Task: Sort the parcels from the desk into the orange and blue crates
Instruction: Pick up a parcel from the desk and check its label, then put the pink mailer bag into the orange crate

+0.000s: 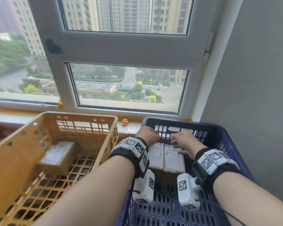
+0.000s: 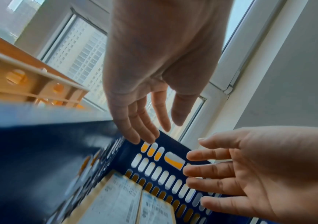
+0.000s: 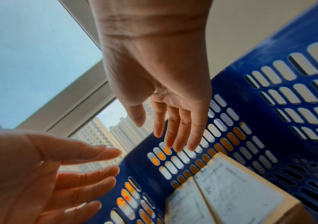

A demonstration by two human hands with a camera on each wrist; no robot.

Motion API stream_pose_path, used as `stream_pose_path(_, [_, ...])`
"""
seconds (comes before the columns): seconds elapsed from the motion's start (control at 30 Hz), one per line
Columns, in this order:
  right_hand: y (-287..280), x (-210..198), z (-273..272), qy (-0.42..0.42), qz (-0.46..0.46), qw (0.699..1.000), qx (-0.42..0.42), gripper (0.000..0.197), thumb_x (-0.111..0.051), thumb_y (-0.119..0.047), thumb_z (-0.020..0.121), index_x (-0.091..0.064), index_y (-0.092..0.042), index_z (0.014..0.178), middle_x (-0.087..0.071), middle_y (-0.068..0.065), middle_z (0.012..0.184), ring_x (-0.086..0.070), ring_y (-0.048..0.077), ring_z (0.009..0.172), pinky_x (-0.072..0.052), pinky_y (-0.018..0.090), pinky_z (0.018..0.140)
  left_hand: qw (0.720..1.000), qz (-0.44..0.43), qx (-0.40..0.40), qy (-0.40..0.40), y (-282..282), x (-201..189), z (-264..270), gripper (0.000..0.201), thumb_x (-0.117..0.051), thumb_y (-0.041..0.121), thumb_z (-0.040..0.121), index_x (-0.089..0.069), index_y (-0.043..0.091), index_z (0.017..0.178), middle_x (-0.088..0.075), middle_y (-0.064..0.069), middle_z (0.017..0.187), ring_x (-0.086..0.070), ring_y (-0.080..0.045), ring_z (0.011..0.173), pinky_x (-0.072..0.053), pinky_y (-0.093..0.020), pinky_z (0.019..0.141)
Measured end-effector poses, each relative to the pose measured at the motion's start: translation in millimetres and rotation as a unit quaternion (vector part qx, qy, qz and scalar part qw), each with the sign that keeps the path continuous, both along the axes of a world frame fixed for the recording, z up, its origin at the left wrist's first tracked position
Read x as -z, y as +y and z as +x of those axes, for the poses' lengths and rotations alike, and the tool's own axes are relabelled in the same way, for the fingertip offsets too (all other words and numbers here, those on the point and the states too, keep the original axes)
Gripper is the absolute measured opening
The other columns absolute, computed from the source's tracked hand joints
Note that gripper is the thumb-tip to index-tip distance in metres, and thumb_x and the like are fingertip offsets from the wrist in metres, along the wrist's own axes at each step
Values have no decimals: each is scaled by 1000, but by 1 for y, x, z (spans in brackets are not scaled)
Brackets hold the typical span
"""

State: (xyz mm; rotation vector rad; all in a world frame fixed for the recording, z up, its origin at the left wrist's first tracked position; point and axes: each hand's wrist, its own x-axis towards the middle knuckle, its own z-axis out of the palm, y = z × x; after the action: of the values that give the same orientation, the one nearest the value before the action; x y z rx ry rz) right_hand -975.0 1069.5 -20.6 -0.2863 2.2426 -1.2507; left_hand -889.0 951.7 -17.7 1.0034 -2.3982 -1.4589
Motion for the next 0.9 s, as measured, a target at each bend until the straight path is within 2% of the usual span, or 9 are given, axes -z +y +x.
stream_pose_path(0.13, [-11,-18,22,4,-19,1000,-3,22,-50,-15,101,-59,-5,118,-65,12,100,-63,19,84,-52,34,75,999,16,-8,27,-8,-16,24,18,-61,13,92,-71,11,107,-68,-10,110,-65,-22,100,-55,-30,86])
stream_pose_path(0.23, [-23,-32,47,19,-36,999,0,23,-52,-17,100,-60,-3,117,-66,12,91,-62,18,70,-51,28,61,999,9,-14,40,-21,-28,55,18,-61,12,91,-72,11,104,-69,-12,107,-63,-20,88,-51,-25,69])
stream_pose_path(0.3, [-35,-42,67,23,-42,999,-7,20,-53,-16,100,-60,-4,114,-66,12,90,-60,18,67,-49,27,56,999,3,-23,44,-33,-37,81,18,-60,12,91,-72,11,104,-69,-11,107,-64,-22,90,-50,-23,64])
stream_pose_path(0.37, [-50,-52,90,24,-50,998,-16,15,-52,-14,100,-60,-6,109,-65,11,86,-59,17,66,-47,26,55,998,1,-31,50,-46,-46,108,19,-60,11,91,-72,10,105,-69,-11,108,-66,-24,92,-52,-26,64])
stream_pose_path(0.47, [-77,-61,129,25,-67,997,-32,8,-53,-13,100,-59,-8,102,-63,10,81,-58,18,65,-47,27,56,997,-11,-54,61,-66,-56,154,20,-61,11,91,-72,8,107,-68,-9,102,-65,-22,96,-57,-30,78])
stream_pose_path(0.53, [-96,-65,158,30,-75,996,-49,7,-53,-11,99,-60,-7,98,-63,11,82,-59,19,67,-48,27,57,994,-13,-77,71,-81,-59,184,20,-62,14,92,-72,9,108,-68,-7,103,-65,-20,94,-56,-28,81])
stream_pose_path(0.67, [-134,-66,218,44,-84,991,-90,18,-53,-12,100,-62,-2,112,-66,10,87,-62,17,71,-50,27,57,989,22,-127,76,-109,-59,246,17,-63,14,91,-70,8,105,-68,-7,96,-67,-20,92,-58,-36,85])
stream_pose_path(0.77, [-161,-65,265,44,-90,988,-113,20,-55,-14,100,-62,-3,116,-69,12,96,-65,17,77,-49,25,55,985,7,-154,73,-127,-59,297,8,-62,14,92,-68,13,96,-66,-5,91,-65,-19,88,-58,-32,81])
stream_pose_path(0.9, [-192,-62,328,29,-95,985,-142,20,-55,-13,99,-63,-4,114,-69,10,96,-66,20,84,-52,29,61,980,1,-181,81,-150,-57,369,14,-58,13,94,-67,11,104,-65,-6,96,-62,-15,82,-54,-25,69])
